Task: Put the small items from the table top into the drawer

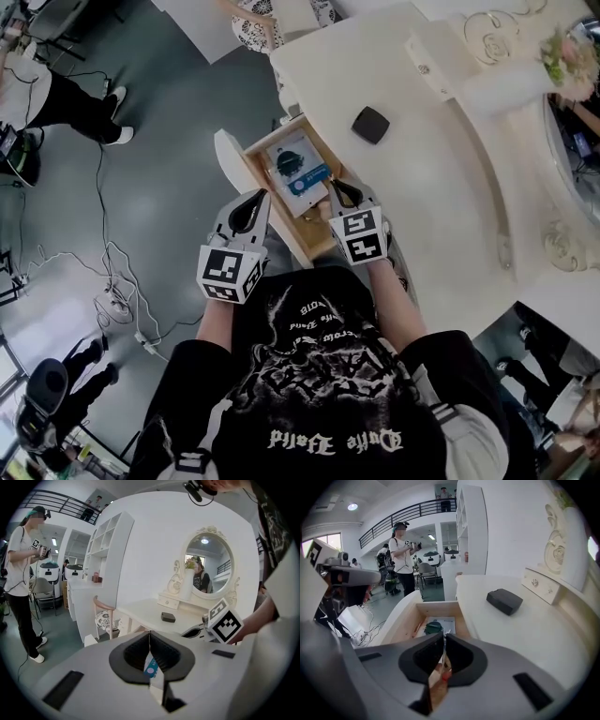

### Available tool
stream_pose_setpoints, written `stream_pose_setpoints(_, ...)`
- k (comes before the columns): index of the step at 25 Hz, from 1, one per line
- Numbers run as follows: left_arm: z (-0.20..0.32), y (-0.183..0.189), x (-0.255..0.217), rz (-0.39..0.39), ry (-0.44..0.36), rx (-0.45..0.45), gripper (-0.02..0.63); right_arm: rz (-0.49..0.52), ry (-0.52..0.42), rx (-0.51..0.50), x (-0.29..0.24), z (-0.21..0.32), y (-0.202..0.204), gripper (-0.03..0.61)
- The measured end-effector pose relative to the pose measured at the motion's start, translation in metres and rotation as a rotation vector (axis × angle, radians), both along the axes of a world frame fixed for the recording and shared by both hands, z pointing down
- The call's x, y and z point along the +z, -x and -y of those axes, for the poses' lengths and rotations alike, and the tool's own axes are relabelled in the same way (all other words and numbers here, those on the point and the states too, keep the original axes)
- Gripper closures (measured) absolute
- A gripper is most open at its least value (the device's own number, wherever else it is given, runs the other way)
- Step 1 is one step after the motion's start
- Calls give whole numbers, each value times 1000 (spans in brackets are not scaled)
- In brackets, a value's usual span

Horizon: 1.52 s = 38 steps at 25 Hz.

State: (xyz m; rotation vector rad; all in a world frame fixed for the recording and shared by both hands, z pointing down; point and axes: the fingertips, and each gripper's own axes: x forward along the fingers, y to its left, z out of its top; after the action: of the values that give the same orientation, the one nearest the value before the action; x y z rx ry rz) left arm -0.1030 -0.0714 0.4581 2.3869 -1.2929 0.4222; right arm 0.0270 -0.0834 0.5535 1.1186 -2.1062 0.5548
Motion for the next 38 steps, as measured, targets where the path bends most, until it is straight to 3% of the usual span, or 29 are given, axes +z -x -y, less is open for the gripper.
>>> stream_pose_setpoints(8, 7, 10, 5, 9, 18, 21, 598, 1, 25, 66, 22, 10, 12, 551)
stream_pose_setpoints(13, 16, 19, 11, 7, 38, 14, 598, -68, 27, 107, 36, 19, 10, 551)
stream_pose_setpoints(17, 22, 22, 14, 11, 51, 20, 598, -62, 36, 156, 47, 26, 10, 549)
stream_pose_setpoints(26, 26, 28, 22, 20, 69, 28, 598, -80, 9, 224, 60, 37, 10, 549)
stream_pose_setpoints(38, 27, 24, 31, 36, 94, 48, 598, -121, 0, 245, 83, 49, 2, 549)
